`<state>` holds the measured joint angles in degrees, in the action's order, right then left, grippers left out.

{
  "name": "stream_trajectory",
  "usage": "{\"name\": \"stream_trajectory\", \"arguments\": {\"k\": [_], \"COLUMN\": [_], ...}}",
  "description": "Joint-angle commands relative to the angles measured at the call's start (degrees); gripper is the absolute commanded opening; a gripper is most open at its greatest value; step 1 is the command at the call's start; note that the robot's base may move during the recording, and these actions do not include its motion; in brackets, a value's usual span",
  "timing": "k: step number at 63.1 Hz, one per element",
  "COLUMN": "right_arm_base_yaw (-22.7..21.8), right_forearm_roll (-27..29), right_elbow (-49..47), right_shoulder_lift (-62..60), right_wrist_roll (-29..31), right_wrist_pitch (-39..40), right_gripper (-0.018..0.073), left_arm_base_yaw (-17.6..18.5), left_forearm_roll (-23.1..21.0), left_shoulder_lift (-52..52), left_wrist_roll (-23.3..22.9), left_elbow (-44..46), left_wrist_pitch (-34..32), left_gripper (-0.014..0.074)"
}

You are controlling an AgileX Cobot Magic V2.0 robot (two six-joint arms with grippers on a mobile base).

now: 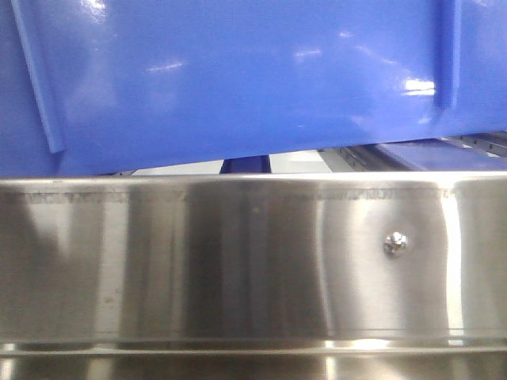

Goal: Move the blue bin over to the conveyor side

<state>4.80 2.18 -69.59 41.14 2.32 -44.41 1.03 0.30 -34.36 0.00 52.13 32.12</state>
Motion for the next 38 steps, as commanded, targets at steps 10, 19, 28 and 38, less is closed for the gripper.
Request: {"name": "stream_trajectory", "arguments": {"k": [10,19,28,38], "right_arm_base_yaw": [-0.4,-0.4,-0.4,-0.4], "right_forearm_roll": [0.1,0.1,0.1,0.1], "right_elbow": [-7.8,-7.8,-7.6,-7.6], "right_shoulder_lift": [8.2,9.4,9.7,10.8], "right_wrist_roll": [0.5,0.5,0.5,0.5], "right_wrist_pitch": [-3.0,-2.5,-1.5,-2.6], "right_gripper": [-0.0089,-0.0089,-0.0089,-0.0089], "left_arm_base_yaw": [-0.1,-0.1,-0.1,-0.1], "left_forearm_roll": [0.1,0.1,0.1,-2.3], "left_shoulder_lift": [-7.5,-8.9,-8.9,-9.1], "left_wrist_roll": [0.0,0.0,0.0,0.0], "left_elbow": [5.3,5.3,5.3,5.3], "left_wrist_pitch": [1.1,0.2,-1.2,-7.6], "left_gripper": [-0.0006,-0.0006,-0.0006,-0.0006]}}
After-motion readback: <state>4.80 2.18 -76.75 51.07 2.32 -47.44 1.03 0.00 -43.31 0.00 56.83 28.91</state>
